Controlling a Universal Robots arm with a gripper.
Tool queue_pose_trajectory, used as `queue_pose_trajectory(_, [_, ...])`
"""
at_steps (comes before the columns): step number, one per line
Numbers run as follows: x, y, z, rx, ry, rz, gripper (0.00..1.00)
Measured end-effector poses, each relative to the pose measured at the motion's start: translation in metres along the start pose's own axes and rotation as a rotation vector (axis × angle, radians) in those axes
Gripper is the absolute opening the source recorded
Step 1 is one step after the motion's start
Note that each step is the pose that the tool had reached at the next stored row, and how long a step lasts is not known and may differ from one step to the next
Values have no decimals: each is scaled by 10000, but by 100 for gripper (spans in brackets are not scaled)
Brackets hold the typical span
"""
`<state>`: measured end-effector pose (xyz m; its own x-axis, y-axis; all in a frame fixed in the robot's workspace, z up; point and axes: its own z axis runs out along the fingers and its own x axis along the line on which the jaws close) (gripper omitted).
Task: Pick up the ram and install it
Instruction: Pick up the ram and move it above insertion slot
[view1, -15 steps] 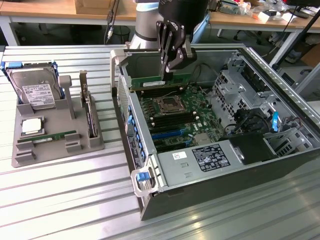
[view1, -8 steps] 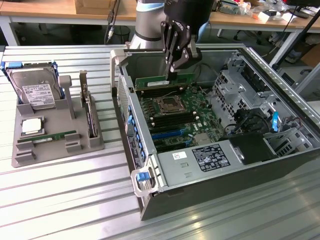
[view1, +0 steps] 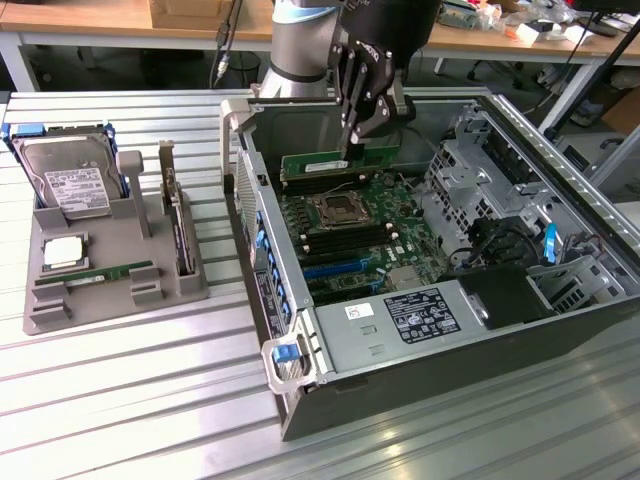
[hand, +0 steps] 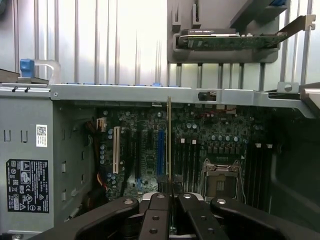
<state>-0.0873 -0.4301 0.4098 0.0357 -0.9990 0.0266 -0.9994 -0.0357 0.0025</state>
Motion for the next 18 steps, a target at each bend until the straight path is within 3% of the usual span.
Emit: queue_pose_trajectory(18, [4,-213,1,-1,28,-8,12])
